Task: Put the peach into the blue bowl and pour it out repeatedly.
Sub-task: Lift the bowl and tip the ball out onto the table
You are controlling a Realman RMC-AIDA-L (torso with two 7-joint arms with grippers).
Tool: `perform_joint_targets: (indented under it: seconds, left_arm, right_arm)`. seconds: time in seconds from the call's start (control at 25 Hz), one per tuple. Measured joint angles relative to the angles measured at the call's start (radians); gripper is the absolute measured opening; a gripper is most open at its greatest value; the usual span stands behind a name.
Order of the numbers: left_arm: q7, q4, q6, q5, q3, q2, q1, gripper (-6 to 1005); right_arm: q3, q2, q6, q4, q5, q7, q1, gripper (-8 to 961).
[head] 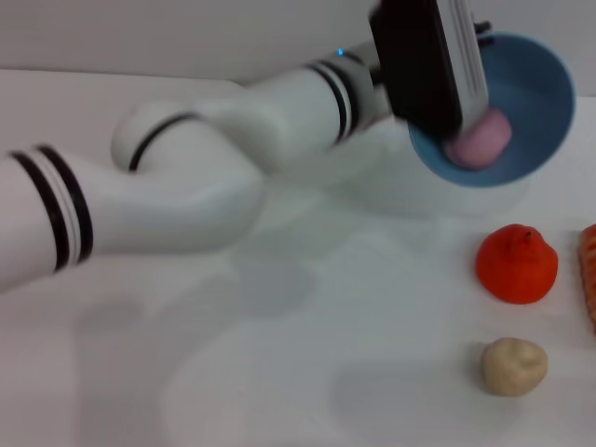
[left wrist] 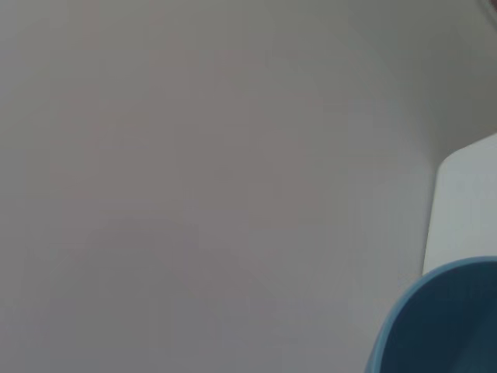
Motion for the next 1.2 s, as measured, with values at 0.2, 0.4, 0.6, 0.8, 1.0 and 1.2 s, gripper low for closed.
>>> perform_joint_targets:
  seconds: [0.2, 0.4, 0.6, 0.8, 1.0, 1.2]
  left_arm:
    - [0.251, 0.000, -0.180, 0.004, 0.110, -0.002, 0.061, -2]
    - [0.450, 0.002, -0.296, 0.004, 0.181, -0.002, 0.117, -2]
    - [0.543, 0.001, -0.341, 0.000, 0.210, -0.002, 0.155, -2]
    - [0.607, -0.007, -0.404, 0.005, 0.241, -0.002, 0.179, -2]
    - [0.656, 0.005, -0.481, 0.005, 0.276, -0.002, 0.208, -2]
    - [0.692, 0.017, -0.520, 0.002, 0.296, -0.002, 0.229, -2]
  right_arm:
    - [0.018, 0.004, 0.004, 0.004, -0.001, -0.006, -0.011, 382]
    - [0.019, 0.004, 0.005, 0.005, -0.002, -0.007, 0.000, 376]
    - [0.017, 0.004, 0.012, 0.006, -0.003, -0.007, 0.015, 369]
    - [0.012, 0.004, 0.015, 0.006, -0.003, -0.008, 0.024, 363]
    - [0.011, 0.002, 0.015, 0.006, -0.005, -0.008, 0.028, 356]
    - [0.010, -0.002, 0.014, 0.001, -0.007, -0.007, 0.036, 350]
